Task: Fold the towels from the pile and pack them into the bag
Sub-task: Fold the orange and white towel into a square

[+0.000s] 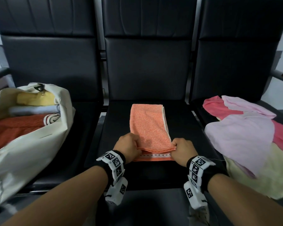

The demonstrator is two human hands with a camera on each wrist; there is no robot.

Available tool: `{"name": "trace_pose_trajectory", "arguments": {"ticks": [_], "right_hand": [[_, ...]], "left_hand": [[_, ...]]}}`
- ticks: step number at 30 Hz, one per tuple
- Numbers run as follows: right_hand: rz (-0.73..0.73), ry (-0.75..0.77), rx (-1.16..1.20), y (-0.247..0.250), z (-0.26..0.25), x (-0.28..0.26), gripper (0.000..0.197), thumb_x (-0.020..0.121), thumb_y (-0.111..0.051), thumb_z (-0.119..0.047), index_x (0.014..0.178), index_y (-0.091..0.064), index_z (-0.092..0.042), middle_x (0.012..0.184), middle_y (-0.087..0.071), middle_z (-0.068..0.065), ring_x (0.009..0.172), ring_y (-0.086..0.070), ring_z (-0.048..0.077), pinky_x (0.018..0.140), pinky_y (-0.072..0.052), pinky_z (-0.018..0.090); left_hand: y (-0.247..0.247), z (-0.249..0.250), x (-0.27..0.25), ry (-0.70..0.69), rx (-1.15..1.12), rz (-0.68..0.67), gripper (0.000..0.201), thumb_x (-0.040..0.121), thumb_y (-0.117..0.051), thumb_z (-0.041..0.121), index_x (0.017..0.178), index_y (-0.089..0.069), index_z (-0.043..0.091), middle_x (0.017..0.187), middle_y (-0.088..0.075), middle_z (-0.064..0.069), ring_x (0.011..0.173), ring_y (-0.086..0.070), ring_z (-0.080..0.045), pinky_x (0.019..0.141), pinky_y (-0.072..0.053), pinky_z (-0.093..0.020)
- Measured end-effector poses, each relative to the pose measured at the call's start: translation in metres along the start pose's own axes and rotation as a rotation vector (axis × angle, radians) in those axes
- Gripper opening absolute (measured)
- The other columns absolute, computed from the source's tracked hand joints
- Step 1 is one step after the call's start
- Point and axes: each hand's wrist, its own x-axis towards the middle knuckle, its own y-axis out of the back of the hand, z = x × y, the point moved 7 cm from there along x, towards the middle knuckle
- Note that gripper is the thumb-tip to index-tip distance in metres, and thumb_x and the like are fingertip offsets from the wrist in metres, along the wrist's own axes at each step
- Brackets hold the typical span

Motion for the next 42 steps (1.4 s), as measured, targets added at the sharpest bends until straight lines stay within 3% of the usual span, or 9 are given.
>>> {"name": "trace_pose_trajectory", "arguments": {"ticks": [5,9,14,17,21,25,31,37,42], "right_hand": [[-0.045,0.066,-0.046,-0.002,-0.002,0.0,0.012,0.082,-0.057,-0.006,0.082,-0.069,-0.004,0.091,-0.066,0.006,0.085,-0.065,0.025,0.078,-0.056,0.038],[-0.085,0.125,-0.072,-0.009,-0.002,-0.003,0.009,0.076,-0.059,-0.007,0.079,-0.068,-0.005,0.105,-0.061,0.003,0.093,-0.064,0.024,0.086,-0.055,0.037],[-0.149,0.156,-0.111,-0.017,-0.003,-0.006,0.021,0.077,-0.06,-0.02,0.09,-0.071,-0.009,0.116,-0.053,0.001,0.099,-0.062,0.022,0.088,-0.054,0.034],[-0.18,0.154,-0.141,-0.02,-0.003,-0.006,0.02,0.076,-0.06,-0.019,0.092,-0.068,-0.011,0.121,-0.051,0.002,0.1,-0.061,0.02,0.089,-0.055,0.034],[-0.21,0.159,-0.165,-0.022,-0.002,-0.009,0.022,0.076,-0.063,-0.011,0.098,-0.062,-0.011,0.126,-0.045,-0.001,0.105,-0.056,0.017,0.092,-0.053,0.033],[-0.207,0.182,-0.182,-0.023,-0.003,-0.01,0.029,0.077,-0.067,-0.011,0.106,-0.061,-0.016,0.128,-0.044,-0.002,0.111,-0.054,0.017,0.095,-0.05,0.031],[-0.134,0.185,-0.289,-0.023,-0.01,-0.006,0.028,0.079,-0.073,-0.02,0.103,-0.065,-0.009,0.121,-0.051,0.003,0.105,-0.058,0.021,0.089,-0.053,0.034],[-0.06,0.202,-0.415,-0.028,-0.016,-0.004,0.024,0.09,-0.063,-0.016,0.109,-0.06,-0.003,0.119,-0.053,0.01,0.103,-0.06,0.026,0.078,-0.045,0.029],[-0.065,0.206,-0.433,-0.028,-0.016,-0.007,0.022,0.089,-0.056,-0.001,0.111,-0.059,-0.003,0.122,-0.051,0.01,0.105,-0.06,0.027,0.08,-0.048,0.03]], "left_hand": [[-0.012,-0.009,0.001,0.033,0.093,-0.094,0.019,0.077,-0.081,0.029,0.083,-0.066,0.017,0.103,-0.065,0.002,0.092,-0.062,-0.017,0.079,-0.054,-0.032],[-0.015,-0.012,0.0,0.027,0.09,-0.087,0.022,0.075,-0.083,0.027,0.08,-0.063,0.018,0.113,-0.063,0.002,0.097,-0.061,-0.017,0.081,-0.052,-0.029],[-0.017,-0.013,-0.002,0.02,0.113,-0.118,0.029,0.077,-0.081,0.027,0.097,-0.066,0.012,0.115,-0.06,-0.001,0.096,-0.057,-0.016,0.075,-0.045,-0.024],[-0.02,-0.016,-0.002,0.034,0.155,-0.142,0.035,0.075,-0.077,0.025,0.105,-0.061,0.014,0.119,-0.058,0.0,0.095,-0.055,-0.015,0.074,-0.044,-0.022],[-0.023,-0.01,-0.01,-0.025,0.221,-0.211,0.026,0.073,-0.076,0.019,0.092,-0.059,0.025,0.119,-0.047,0.008,0.095,-0.054,-0.013,0.073,-0.044,-0.021],[-0.019,-0.005,-0.009,-0.032,0.26,-0.203,0.03,0.074,-0.076,0.014,0.098,-0.062,0.026,0.117,-0.049,0.009,0.099,-0.054,-0.014,0.077,-0.046,-0.023],[-0.016,0.0,-0.007,-0.039,0.332,-0.154,0.025,0.083,-0.062,0.004,0.103,-0.066,0.018,0.119,-0.059,-0.001,0.106,-0.062,-0.024,0.08,-0.049,-0.028],[-0.016,-0.007,-0.007,-0.022,0.277,-0.137,0.032,0.082,-0.057,-0.007,0.105,-0.067,0.013,0.117,-0.059,-0.002,0.108,-0.062,-0.024,0.085,-0.051,-0.028],[-0.017,-0.014,-0.005,0.023,0.214,-0.091,0.024,0.09,-0.064,0.006,0.111,-0.07,0.015,0.116,-0.064,-0.005,0.108,-0.065,-0.027,0.092,-0.054,-0.035]]}}
